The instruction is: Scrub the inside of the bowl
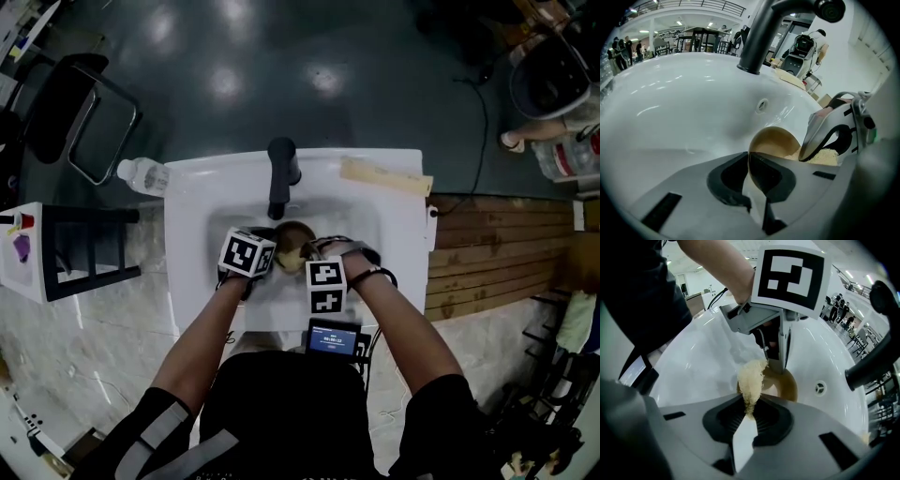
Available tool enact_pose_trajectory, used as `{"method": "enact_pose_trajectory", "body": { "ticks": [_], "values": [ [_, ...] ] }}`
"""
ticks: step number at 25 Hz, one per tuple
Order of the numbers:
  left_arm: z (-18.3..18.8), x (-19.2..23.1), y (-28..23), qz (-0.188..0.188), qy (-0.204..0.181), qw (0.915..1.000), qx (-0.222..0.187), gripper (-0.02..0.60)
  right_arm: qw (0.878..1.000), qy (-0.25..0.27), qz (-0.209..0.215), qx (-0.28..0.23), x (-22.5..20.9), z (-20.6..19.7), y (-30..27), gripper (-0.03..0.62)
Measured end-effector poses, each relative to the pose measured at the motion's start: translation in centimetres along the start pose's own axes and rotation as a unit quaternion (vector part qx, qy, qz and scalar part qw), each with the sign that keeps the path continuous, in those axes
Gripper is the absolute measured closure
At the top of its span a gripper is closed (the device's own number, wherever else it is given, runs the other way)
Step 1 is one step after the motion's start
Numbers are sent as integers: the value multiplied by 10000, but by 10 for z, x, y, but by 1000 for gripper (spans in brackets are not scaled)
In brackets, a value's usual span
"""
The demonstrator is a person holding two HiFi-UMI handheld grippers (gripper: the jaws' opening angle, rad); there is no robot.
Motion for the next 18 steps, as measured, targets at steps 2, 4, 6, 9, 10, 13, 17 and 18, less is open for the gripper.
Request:
{"method": "enact_pose_trajectory", "body": {
  "ticks": [2,4,6,9,10,13,17,18],
  "values": [
    [0,-1,0,20,-7,10000,38,560,9998,-147,-115,4,-1,-4,4,554],
    [0,-3,1,14,-1,10000,63,560,9990,-358,-268,-2,-4,-9,7,554],
    [0,-4,1,-11,-5,10000,67,560,9972,-610,-439,-7,-10,-13,9,554],
    [1,-4,3,-47,-9,10000,56,560,9937,-936,-619,-5,-21,-17,9,554],
    [1,-5,3,-64,-3,10000,54,560,9923,-1052,-654,-2,-24,-17,8,554],
    [0,-6,3,-98,19,9999,55,560,9867,-1456,-725,11,-34,-17,4,554],
    [1,-5,3,-104,29,9999,64,560,9779,-1951,-749,82,-48,-14,-3,554],
    [1,-5,3,-108,32,9999,63,560,9764,-2024,-743,117,-50,-13,-6,554]
  ]
}}
Point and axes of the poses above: the fingertips, and each gripper's own axes: y backward along the fingers, x to its left, z out of its top, the point moved 5 cm from there along y, backward along the fingers, and after that the axes turned 1 degree about z, right-handed, at the moved point
